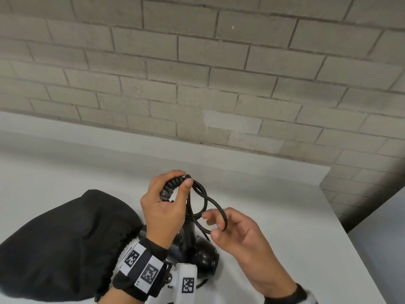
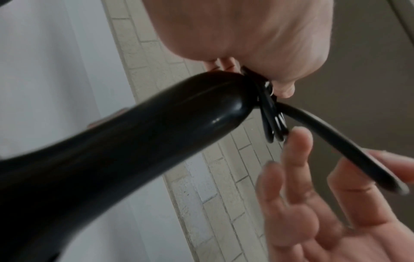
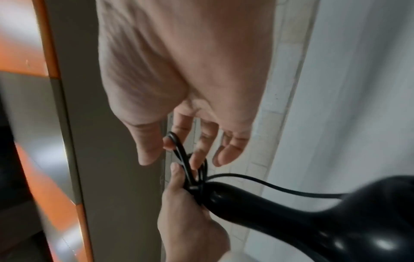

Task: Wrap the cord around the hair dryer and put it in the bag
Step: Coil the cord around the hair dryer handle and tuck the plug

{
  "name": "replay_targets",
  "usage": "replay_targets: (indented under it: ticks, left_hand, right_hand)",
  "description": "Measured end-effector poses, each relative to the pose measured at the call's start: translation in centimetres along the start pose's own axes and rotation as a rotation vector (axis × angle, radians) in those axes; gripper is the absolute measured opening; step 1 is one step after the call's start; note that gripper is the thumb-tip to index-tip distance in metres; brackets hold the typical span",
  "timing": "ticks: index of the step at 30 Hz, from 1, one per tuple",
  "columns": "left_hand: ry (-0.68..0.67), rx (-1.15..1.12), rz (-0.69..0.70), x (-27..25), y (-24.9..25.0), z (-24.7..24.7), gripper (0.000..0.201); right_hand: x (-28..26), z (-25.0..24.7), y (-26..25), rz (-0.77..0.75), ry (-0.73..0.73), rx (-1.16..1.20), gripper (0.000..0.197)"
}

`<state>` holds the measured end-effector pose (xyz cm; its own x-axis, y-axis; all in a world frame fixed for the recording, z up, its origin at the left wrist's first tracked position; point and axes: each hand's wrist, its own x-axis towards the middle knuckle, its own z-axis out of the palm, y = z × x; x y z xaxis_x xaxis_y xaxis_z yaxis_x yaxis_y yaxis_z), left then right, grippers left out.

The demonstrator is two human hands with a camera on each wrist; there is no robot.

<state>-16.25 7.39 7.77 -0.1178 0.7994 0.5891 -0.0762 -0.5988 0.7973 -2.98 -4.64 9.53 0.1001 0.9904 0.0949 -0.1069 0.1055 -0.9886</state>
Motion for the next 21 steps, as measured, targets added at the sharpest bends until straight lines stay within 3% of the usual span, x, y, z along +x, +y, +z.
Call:
replay_targets:
  ticks: [5,14,17,19,21]
  left_hand:
    - [0.000,0.028,0.017,-0.2,-0.1,-0.4,0.021]
    - [-0.048,0.041,0.082,-1.0,0.2,0.3,0.018]
    - [-0.053,0.044,0.089,-0.9,0.0,0.3,0.019]
    - [-0.053,0.031,0.082,-0.9,0.0,0.4,0.019]
    - [-0.038,0.015,0.068,-0.8,0.0,0.5,0.020]
  right_hand:
    - [-1.8,-0.6,2.0,0.012,0.015,0.068,0.023]
    - [-3.4,-3.2,1.3,0.075,-0.114,0.227,0.040]
    - [-3.4,-3.5,0.9,0.050,-0.319,0.562,0.032]
    - [-3.3,-3.1,1.0,-0.006,-0.433,0.832,0.039]
    - [-3.2,-2.8,1.7,-0.011,-0.465,0.948,0.048]
